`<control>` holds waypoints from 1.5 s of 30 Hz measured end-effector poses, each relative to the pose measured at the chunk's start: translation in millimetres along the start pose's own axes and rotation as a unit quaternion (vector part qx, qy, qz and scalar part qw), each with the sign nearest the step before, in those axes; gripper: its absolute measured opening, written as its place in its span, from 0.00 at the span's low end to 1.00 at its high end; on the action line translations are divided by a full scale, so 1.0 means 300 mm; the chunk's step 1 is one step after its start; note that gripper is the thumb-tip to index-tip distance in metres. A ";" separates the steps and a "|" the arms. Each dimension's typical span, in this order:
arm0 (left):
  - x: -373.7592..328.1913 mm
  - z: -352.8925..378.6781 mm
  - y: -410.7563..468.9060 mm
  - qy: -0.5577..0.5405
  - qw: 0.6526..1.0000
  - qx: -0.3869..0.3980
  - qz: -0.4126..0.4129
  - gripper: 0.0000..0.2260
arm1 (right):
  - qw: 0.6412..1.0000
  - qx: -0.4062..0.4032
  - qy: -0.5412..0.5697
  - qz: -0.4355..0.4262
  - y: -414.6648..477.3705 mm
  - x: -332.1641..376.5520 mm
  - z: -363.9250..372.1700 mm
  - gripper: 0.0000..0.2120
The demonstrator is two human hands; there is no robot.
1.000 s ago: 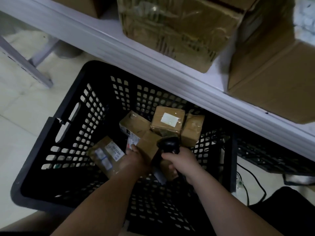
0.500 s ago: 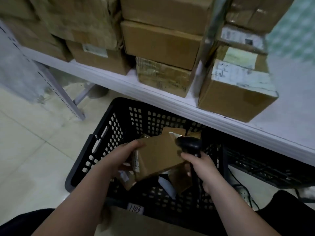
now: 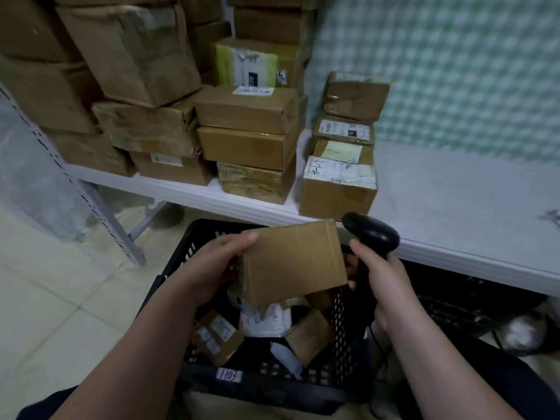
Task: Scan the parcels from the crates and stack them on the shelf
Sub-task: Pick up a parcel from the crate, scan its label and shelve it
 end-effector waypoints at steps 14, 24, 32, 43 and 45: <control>-0.182 0.213 -0.081 0.110 0.981 0.141 0.072 0.48 | 0.997 -0.025 0.058 -0.053 -0.084 0.209 -0.108 0.12; -0.200 0.220 -0.107 0.058 0.981 0.159 0.098 0.48 | 0.997 -0.005 0.076 -0.027 -0.096 0.224 -0.100 0.08; -0.226 0.193 -0.099 -0.045 0.987 0.090 0.122 0.06 | 0.996 0.019 0.086 -0.009 -0.110 0.208 -0.056 0.12; -0.225 0.171 -0.081 -0.164 0.976 0.036 0.141 0.17 | 0.995 0.064 0.074 -0.025 -0.117 0.216 -0.019 0.15; -0.220 0.170 -0.082 -0.159 0.977 0.036 0.134 0.17 | 0.995 0.067 0.069 -0.028 -0.115 0.219 -0.016 0.16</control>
Point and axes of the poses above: each hand's wrist, its own y-axis towards the middle knuckle, its own z-axis out of the palm, x = y × z, the point moved 6 cm from there along y, towards the middle knuckle
